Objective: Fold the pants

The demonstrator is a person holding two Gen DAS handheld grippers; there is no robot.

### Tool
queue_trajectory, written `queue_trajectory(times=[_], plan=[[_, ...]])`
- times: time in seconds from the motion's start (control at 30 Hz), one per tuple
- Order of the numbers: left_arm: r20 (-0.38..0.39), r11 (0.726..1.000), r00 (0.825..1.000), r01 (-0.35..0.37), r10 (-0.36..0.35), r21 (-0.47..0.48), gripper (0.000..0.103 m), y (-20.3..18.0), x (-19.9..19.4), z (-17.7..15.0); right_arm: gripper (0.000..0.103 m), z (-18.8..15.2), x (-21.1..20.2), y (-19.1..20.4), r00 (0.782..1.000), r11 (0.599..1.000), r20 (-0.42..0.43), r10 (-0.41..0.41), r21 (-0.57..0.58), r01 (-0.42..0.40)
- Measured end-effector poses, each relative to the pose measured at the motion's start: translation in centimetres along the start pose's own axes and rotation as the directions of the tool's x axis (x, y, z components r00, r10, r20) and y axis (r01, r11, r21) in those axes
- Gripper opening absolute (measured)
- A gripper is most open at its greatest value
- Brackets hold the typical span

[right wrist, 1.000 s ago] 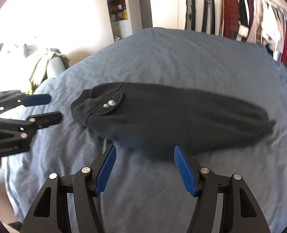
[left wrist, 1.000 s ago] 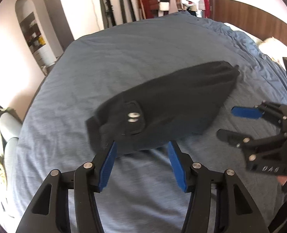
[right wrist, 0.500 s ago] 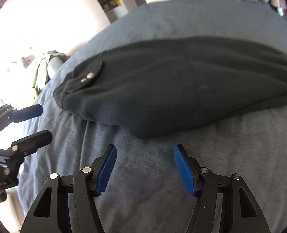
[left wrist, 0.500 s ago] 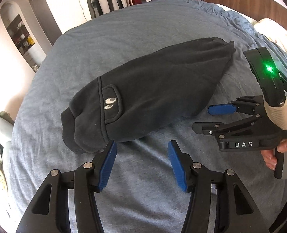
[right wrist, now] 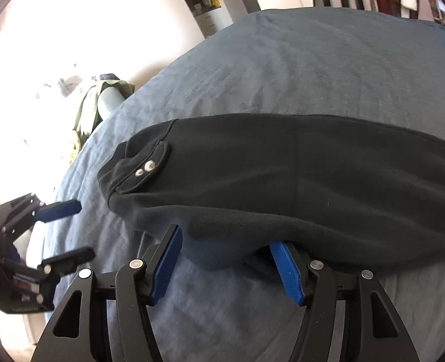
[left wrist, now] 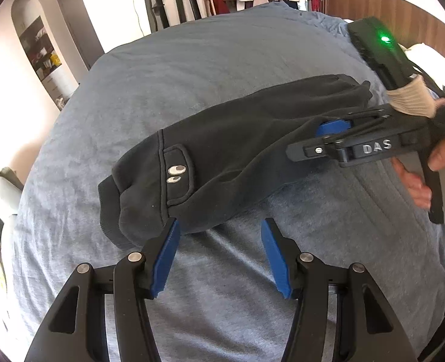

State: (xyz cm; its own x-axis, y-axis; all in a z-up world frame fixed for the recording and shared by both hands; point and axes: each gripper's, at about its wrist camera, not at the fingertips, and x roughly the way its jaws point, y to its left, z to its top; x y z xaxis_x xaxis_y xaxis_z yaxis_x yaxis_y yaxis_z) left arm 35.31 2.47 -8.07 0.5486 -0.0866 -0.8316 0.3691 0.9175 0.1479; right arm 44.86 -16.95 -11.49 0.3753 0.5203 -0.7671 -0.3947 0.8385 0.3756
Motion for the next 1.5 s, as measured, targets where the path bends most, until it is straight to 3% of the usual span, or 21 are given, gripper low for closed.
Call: queue_trajectory(times=[0.2,0.37,0.53,0.67,0.73,1.0,1.17,1.23,1.37,1.5], plan=[[-0.017,1.000,1.000,0.005,-0.006,-0.013,0.056,0.0,0.8,-0.1,0.063,0.0,1.4,0.2,0.999,0.999,-0.052,0.001,-0.050,-0.004],[-0.010,0.999,1.000,0.006,-0.005,0.041,0.055,-0.4,3.0,0.6,0.063,-0.2,1.1,-0.3,0.997,0.998,-0.074,0.013,-0.063,-0.018],[-0.026,0.997,0.997,0.070,-0.069,0.039,0.055,-0.9,5.0,1.9,0.062,1.3,1.4,-0.7,0.996,0.998,-0.083,0.020,-0.057,-0.025],[-0.005,0.999,1.000,0.028,-0.028,0.036,0.055,-1.1,6.6,2.8,0.062,3.1,1.4,-1.5,0.996,0.999,-0.079,0.041,-0.030,-0.044],[-0.009,1.000,1.000,0.010,-0.009,0.024,0.054,-0.6,7.7,3.4,0.062,3.5,1.3,-1.6,0.996,0.998,-0.077,0.047,-0.036,-0.050],[-0.026,0.994,0.998,0.060,-0.063,-0.096,0.046,2.8,9.5,5.3,0.063,2.7,1.1,-1.2,0.993,0.996,-0.099,0.063,-0.057,-0.069],[-0.021,0.997,0.999,0.032,-0.034,-0.077,0.046,2.3,9.8,5.7,0.063,1.5,1.0,-1.1,0.987,0.993,-0.130,0.097,-0.050,-0.104],[-0.019,0.998,1.000,-0.006,0.005,-0.069,0.053,2.4,10.2,5.9,0.063,1.0,1.2,-1.1,0.985,0.993,-0.141,0.102,-0.051,-0.110],[-0.040,0.987,0.998,0.040,-0.047,-0.153,0.054,4.0,11.0,5.9,0.063,0.9,2.1,-0.5,0.980,0.991,-0.174,0.099,-0.075,-0.113],[-0.039,0.989,0.999,0.029,-0.035,-0.145,0.054,4.0,11.2,5.8,0.063,1.2,2.8,1.2,0.980,0.983,-0.183,0.083,-0.148,-0.111]])
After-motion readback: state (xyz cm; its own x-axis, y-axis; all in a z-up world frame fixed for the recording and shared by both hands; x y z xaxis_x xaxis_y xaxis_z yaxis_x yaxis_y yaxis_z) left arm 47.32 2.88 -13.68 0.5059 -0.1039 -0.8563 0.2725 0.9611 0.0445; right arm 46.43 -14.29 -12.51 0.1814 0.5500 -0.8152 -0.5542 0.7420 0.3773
